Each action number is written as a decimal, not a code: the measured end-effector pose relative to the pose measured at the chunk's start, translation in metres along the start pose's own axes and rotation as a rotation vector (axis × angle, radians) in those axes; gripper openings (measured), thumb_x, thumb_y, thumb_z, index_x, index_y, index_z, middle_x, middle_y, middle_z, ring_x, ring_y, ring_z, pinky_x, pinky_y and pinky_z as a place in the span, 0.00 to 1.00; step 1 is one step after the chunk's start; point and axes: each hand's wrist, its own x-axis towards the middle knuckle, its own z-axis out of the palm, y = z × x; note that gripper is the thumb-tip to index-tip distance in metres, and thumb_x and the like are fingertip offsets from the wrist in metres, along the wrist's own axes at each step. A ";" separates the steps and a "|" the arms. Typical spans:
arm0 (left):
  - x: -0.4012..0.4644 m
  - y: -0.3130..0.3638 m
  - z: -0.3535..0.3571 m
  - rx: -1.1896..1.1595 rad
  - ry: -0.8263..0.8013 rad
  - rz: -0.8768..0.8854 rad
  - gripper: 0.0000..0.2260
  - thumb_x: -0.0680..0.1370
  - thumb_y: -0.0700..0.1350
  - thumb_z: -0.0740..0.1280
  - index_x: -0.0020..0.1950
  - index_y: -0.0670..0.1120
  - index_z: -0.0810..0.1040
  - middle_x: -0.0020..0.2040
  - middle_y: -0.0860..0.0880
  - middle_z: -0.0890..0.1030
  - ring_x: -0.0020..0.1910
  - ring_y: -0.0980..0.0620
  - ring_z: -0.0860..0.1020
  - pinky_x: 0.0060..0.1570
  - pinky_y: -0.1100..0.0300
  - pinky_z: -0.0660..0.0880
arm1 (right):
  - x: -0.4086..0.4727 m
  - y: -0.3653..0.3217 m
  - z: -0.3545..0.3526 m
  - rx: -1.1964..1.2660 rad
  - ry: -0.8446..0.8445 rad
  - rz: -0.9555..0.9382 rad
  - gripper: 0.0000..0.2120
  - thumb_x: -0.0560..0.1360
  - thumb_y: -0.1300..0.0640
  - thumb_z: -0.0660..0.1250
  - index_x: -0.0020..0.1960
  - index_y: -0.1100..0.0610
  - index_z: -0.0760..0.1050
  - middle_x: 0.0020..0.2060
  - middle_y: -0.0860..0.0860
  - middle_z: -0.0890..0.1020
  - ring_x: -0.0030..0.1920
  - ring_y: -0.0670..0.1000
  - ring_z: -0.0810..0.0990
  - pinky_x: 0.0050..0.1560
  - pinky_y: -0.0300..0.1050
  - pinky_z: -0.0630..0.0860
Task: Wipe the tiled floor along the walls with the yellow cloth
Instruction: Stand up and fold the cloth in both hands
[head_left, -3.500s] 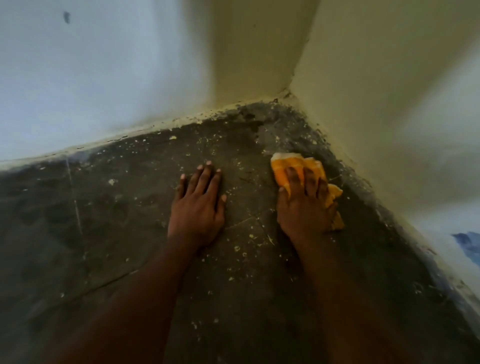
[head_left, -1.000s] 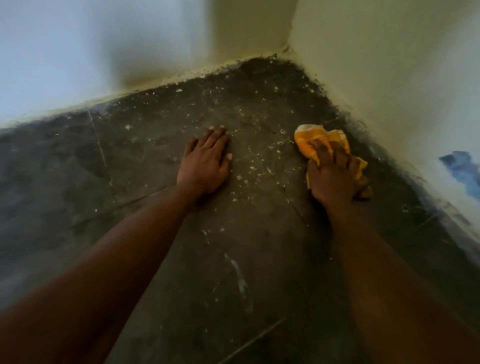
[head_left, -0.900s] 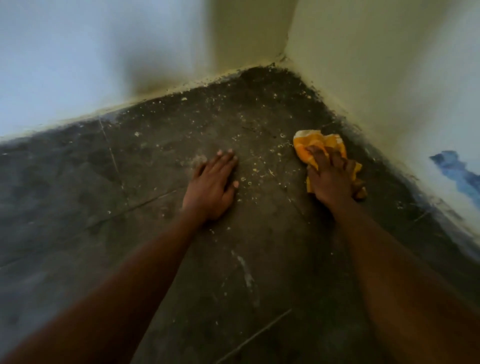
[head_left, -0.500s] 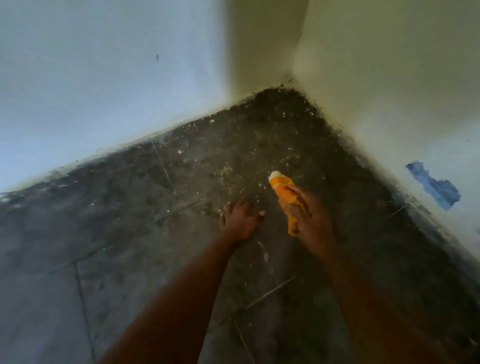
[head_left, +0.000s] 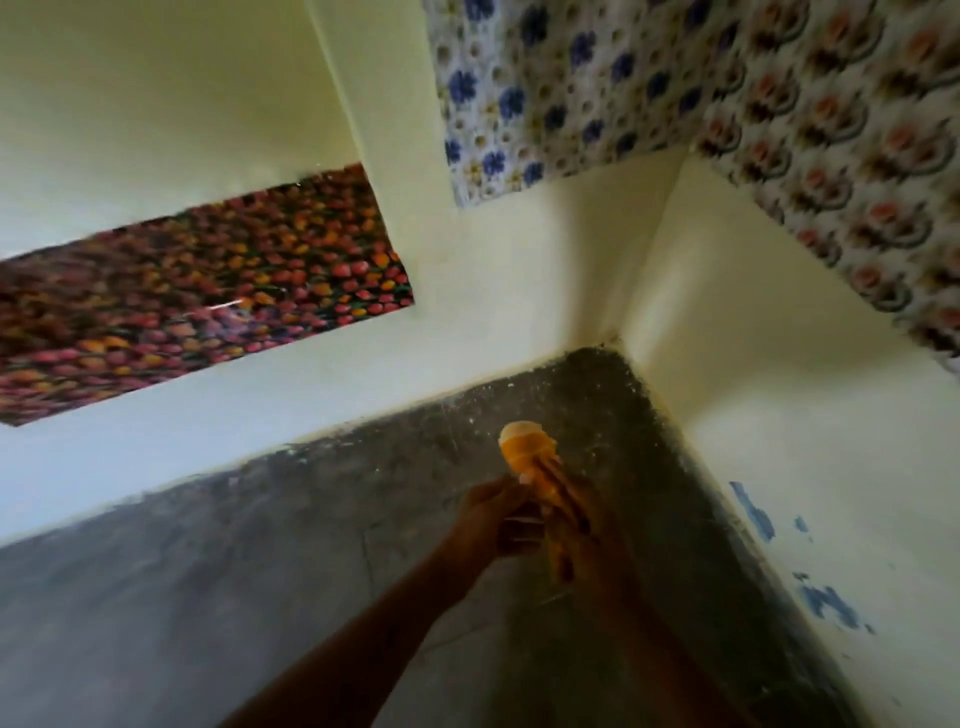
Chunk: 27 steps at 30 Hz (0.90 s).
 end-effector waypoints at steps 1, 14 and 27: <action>-0.031 0.018 -0.001 0.013 -0.015 0.017 0.12 0.85 0.47 0.63 0.61 0.41 0.81 0.49 0.42 0.85 0.47 0.44 0.84 0.47 0.54 0.82 | -0.015 -0.030 0.001 0.022 -0.030 0.001 0.23 0.80 0.55 0.68 0.73 0.41 0.72 0.59 0.42 0.82 0.50 0.48 0.85 0.49 0.41 0.81; -0.287 0.122 -0.086 -0.012 0.177 0.236 0.15 0.87 0.50 0.61 0.70 0.47 0.77 0.63 0.42 0.83 0.59 0.42 0.84 0.51 0.51 0.83 | -0.130 -0.277 0.063 0.134 -0.157 0.137 0.37 0.73 0.32 0.67 0.78 0.42 0.65 0.73 0.48 0.73 0.68 0.49 0.76 0.61 0.49 0.77; -0.376 0.140 -0.250 -0.074 0.409 0.423 0.09 0.81 0.43 0.71 0.61 0.47 0.79 0.58 0.41 0.85 0.54 0.42 0.85 0.42 0.54 0.84 | -0.168 -0.377 0.209 0.230 0.028 -0.050 0.30 0.67 0.64 0.83 0.66 0.53 0.79 0.50 0.40 0.86 0.49 0.36 0.85 0.43 0.36 0.82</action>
